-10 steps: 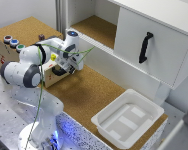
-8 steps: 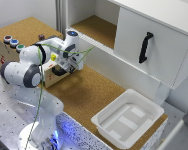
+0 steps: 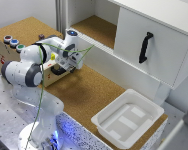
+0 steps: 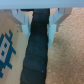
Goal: Close the cabinet drawer
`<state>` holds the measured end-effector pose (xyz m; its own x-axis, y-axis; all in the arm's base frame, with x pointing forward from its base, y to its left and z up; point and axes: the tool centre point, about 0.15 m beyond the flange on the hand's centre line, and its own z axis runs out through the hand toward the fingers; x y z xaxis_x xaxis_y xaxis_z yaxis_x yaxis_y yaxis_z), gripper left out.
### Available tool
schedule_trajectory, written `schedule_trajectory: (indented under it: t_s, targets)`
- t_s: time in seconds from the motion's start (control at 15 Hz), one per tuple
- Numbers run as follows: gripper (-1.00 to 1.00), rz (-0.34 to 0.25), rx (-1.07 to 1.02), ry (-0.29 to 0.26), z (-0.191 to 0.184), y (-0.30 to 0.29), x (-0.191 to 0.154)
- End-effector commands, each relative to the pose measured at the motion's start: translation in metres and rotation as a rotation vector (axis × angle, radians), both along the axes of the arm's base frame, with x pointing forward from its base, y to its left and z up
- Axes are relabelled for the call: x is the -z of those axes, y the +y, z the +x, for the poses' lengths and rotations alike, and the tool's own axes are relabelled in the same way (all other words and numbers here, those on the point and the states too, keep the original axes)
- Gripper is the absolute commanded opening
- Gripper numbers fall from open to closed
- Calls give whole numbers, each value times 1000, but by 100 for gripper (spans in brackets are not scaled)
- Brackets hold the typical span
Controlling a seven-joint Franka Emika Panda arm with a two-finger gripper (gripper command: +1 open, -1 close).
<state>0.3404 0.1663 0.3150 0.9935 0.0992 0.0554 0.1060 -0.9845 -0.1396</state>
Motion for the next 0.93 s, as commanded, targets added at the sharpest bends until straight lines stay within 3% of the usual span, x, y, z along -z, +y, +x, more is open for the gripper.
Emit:
schedule_trajectory:
  t_s: [0.0,0.27,0.6,0.87]
  targets:
    - [-100,-14,-26,49,-7,64,26]
    - [-100,-1,-35,61,-17,104,29]
    - [-100,-30,-44,30,-21,148,24]
    - [-100,8,-27,10,-33,175,6]
